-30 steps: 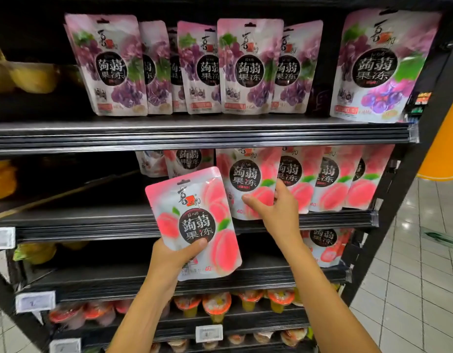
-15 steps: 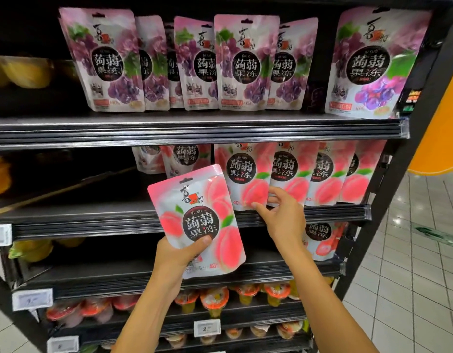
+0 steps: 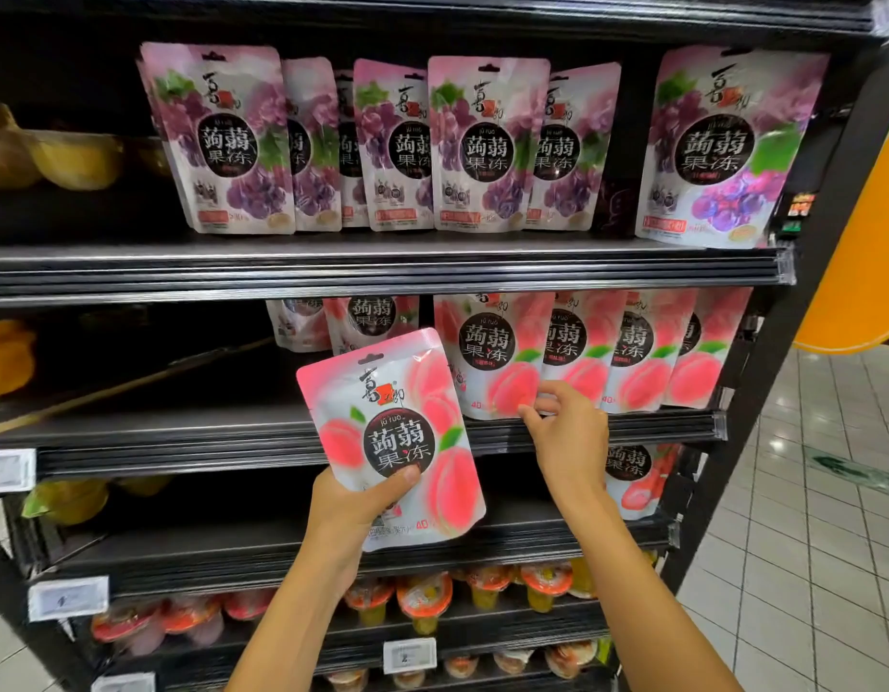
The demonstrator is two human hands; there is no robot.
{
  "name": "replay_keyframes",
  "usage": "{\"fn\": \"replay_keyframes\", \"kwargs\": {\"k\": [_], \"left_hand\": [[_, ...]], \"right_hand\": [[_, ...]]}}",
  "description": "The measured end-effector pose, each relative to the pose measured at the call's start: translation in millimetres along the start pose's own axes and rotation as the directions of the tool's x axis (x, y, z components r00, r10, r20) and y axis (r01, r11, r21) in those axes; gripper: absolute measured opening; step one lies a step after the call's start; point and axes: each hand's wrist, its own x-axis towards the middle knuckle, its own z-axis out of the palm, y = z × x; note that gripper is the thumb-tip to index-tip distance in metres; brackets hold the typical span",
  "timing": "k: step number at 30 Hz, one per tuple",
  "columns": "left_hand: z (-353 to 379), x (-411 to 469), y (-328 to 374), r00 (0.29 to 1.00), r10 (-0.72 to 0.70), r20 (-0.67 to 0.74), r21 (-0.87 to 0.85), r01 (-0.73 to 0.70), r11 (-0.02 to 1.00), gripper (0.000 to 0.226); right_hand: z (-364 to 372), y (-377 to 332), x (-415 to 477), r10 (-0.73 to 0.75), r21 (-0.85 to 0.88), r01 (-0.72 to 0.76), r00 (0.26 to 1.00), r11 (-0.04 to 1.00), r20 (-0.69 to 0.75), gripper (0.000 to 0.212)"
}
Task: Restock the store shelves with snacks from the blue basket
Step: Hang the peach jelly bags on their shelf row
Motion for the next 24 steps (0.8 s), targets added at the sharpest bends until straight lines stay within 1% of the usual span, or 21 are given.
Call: {"fn": "replay_keyframes", "kwargs": {"k": [2, 5, 6, 7, 8, 9, 10, 12, 13, 14, 15, 16, 19, 21, 23, 24], "left_hand": [[1.4, 0.0, 0.4, 1.000, -0.001, 0.010, 0.000, 0.001, 1.000, 0.048], [1.9, 1.9, 3.1, 1.000, -0.009, 0.018, 0.009, 0.009, 1.000, 0.045], [1.9, 3.1, 4.6, 1.000, -0.011, 0.023, 0.021, 0.010, 1.000, 0.042], [2.0, 4.5, 6.0, 0.999, -0.012, 0.032, 0.032, 0.011, 0.999, 0.041], [2.3, 6.0, 8.0, 0.999, -0.012, 0.043, 0.040, 0.011, 0.999, 0.041], [2.8, 7.8, 10.1, 0.998, -0.010, 0.055, 0.050, 0.007, 0.999, 0.043], [3.9, 9.7, 12.4, 0.998, -0.004, 0.065, 0.062, 0.000, 0.998, 0.045], [6.4, 13.4, 18.2, 0.997, 0.016, 0.079, 0.085, -0.023, 0.996, 0.045], [7.3, 15.5, 21.0, 0.996, 0.026, 0.082, 0.087, -0.033, 0.996, 0.044], [8.3, 18.0, 24.1, 0.996, 0.034, 0.081, 0.087, -0.041, 0.995, 0.042], [9.3, 20.5, 27.5, 0.996, 0.045, 0.077, 0.092, -0.052, 0.994, 0.041], [10.6, 22.9, 31.7, 0.996, 0.062, 0.069, 0.104, -0.069, 0.992, 0.040], [16.1, 28.9, 42.4, 0.984, 0.177, 0.015, 0.224, -0.175, 0.959, 0.046], [20.5, 28.5, 44.5, 0.957, 0.281, -0.075, 0.280, -0.250, 0.927, 0.049], [24.5, 21.2, 41.1, 0.920, 0.352, -0.171, 0.331, -0.283, 0.900, 0.051], [26.2, 16.2, 37.9, 0.900, 0.391, -0.192, 0.368, -0.303, 0.879, 0.048]], "right_hand": [[-1.6, -2.8, -5.1, -0.011, 0.017, 0.012, 0.998, 1.000, -0.067, 0.027], [-7.6, -9.6, -14.0, -0.034, -0.026, 0.030, 0.986, 0.999, -0.161, 0.029], [-10.2, -12.7, -17.6, -0.044, -0.024, 0.041, 0.985, 0.999, -0.167, 0.027], [-12.8, -16.3, -20.5, -0.046, 0.027, 0.050, 0.989, 0.998, -0.139, 0.023], [-15.0, -20.8, -23.2, -0.045, 0.132, 0.054, 0.997, 0.990, -0.069, 0.019], [-16.8, -26.0, -25.6, -0.053, 0.258, 0.039, 0.997, 0.965, 0.047, 0.016], [-18.1, -31.0, -28.3, -0.082, 0.355, 0.012, 0.979, 0.935, 0.185, 0.015], [-18.0, -37.8, -33.5, -0.154, 0.431, -0.045, 0.896, 0.901, 0.416, 0.015], [-16.7, -39.6, -35.6, -0.174, 0.455, -0.082, 0.853, 0.887, 0.492, 0.017], [-15.6, -41.4, -37.3, -0.179, 0.485, -0.127, 0.825, 0.865, 0.536, 0.020], [-14.1, -42.5, -38.3, -0.176, 0.518, -0.165, 0.820, 0.839, 0.545, 0.022], [-12.9, -43.3, -38.3, -0.167, 0.552, -0.186, 0.833, 0.813, 0.527, 0.023], [-7.8, -47.5, -34.1, -0.130, 0.617, -0.187, 0.893, 0.764, 0.432, 0.020], [-2.3, -52.7, -30.6, -0.092, 0.627, -0.181, 0.922, 0.758, 0.377, 0.018], [3.7, -58.3, -25.1, -0.041, 0.615, -0.177, 0.946, 0.768, 0.322, 0.015], [6.5, -61.5, -21.6, -0.022, 0.608, -0.168, 0.956, 0.776, 0.293, 0.015]]}}
